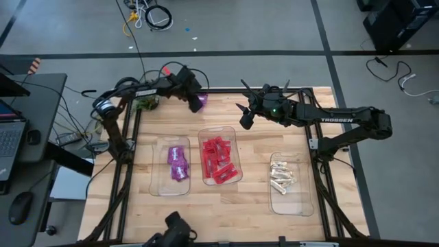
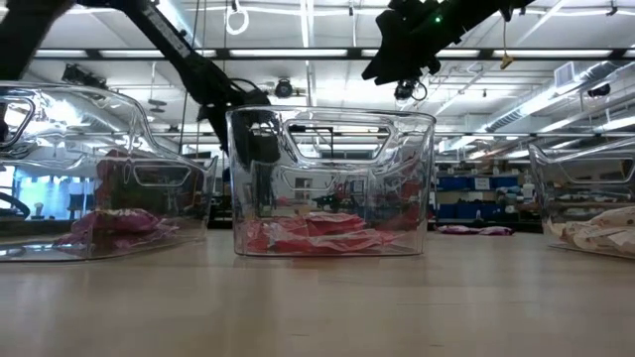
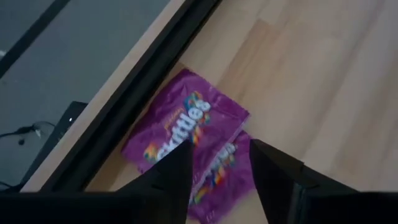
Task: Sort candy
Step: Put the violet candy pack into the left transparent bin
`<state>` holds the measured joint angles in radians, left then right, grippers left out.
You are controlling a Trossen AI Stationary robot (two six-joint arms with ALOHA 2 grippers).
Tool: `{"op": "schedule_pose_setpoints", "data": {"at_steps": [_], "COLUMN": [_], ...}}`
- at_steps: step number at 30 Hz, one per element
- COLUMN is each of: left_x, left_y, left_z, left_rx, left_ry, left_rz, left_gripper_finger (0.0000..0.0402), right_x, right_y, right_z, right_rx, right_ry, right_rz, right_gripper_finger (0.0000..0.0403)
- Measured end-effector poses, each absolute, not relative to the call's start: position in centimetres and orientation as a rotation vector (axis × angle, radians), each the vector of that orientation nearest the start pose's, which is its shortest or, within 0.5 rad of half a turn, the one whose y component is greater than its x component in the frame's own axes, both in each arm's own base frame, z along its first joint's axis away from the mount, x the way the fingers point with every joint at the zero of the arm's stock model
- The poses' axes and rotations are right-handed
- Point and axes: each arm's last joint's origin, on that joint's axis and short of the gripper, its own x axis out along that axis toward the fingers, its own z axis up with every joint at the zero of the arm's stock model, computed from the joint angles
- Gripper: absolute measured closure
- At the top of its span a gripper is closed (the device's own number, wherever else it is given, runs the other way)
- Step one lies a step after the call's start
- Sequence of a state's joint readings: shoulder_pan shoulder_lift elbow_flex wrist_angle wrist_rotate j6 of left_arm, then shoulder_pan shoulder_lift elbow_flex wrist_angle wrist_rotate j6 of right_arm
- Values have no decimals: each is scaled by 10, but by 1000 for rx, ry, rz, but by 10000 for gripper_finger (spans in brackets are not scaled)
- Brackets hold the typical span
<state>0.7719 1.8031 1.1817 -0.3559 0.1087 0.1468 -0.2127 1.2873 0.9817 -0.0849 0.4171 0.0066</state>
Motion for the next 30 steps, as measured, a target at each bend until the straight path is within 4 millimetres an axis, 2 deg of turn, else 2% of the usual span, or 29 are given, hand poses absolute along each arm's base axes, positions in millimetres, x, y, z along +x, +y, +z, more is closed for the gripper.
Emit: {"op": "schedule_pose_setpoints", "data": {"at_steps": [8,21,25,30], "left_x": [281,282,281,280], "left_y": [274,277,276,275], "left_z": [168,149,148,149], "left_rx": [-267,-224,-220,-203], "left_ry": [1018,1103,1120,1140], "left_rz": [618,631,621,607], "left_gripper_finger": [215,215,237,313], "right_x": [276,276,276,276], "right_y": [-72,-72,-72,-72], "right_z": [305,305,305,305], "right_rx": [-42,-44,-43,-43], "right_ry": [396,396,396,396], "right_rz": [-621,-622,-622,-622], "right_gripper_finger": [177,188,193,201]}}
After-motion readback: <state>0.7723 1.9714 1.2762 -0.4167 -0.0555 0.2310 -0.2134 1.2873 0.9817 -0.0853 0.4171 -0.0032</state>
